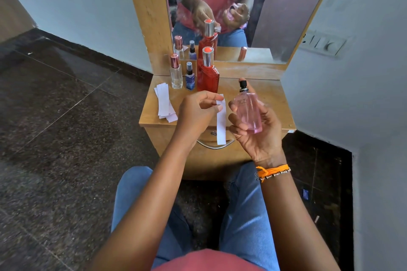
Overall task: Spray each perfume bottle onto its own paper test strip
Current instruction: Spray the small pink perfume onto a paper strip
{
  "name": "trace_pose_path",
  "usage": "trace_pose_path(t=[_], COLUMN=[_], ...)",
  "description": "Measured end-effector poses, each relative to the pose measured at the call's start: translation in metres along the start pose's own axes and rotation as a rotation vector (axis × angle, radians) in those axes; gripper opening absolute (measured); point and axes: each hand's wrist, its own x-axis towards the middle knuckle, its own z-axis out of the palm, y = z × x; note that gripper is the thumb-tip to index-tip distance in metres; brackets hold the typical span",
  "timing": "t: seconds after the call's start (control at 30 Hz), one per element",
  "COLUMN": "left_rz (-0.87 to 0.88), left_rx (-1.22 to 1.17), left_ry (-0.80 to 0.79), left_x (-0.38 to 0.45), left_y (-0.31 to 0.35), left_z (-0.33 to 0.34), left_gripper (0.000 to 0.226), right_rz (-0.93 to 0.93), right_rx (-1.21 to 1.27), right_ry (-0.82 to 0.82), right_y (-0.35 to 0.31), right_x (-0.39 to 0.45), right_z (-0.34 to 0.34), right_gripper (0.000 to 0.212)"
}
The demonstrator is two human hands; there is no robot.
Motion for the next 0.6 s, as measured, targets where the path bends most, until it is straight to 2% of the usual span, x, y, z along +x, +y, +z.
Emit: trace_pose_path(t=[0.1,0.37,0.5,0.6], left_rz=[0.002,-0.010,-0.016,-0.025], left_rx=[-0.012,-0.061,-0.092,-0.112], left_ry=[0.004,0.014,0.014,0.003], left_x=[-0.0008,-0.0023,-0.0024,-0.0025], left_y=[0.0019,0.0041,0.0041,0.0046], left_z=[-0.0001,-0.0016,-0.0025,-0.0035], left_gripper=[0.020,0.020,0.023,0.024], right_rz=[-0.051,-0.164,-0.175,-0.167], right_rx=[-0.144,-0.478,-0.530,-0.445], right_ry=[0.052,0.134,0.143,0.134], right_y=[-0.0003,-0.0001,0.0007,0.0025], right_x=[-0.0027,-0.0046,-0.0042,-0.0049], right_z=[-0.0006,0.0047,0.0053,0.0045], right_gripper=[0.046,0.056,0.056,0.049])
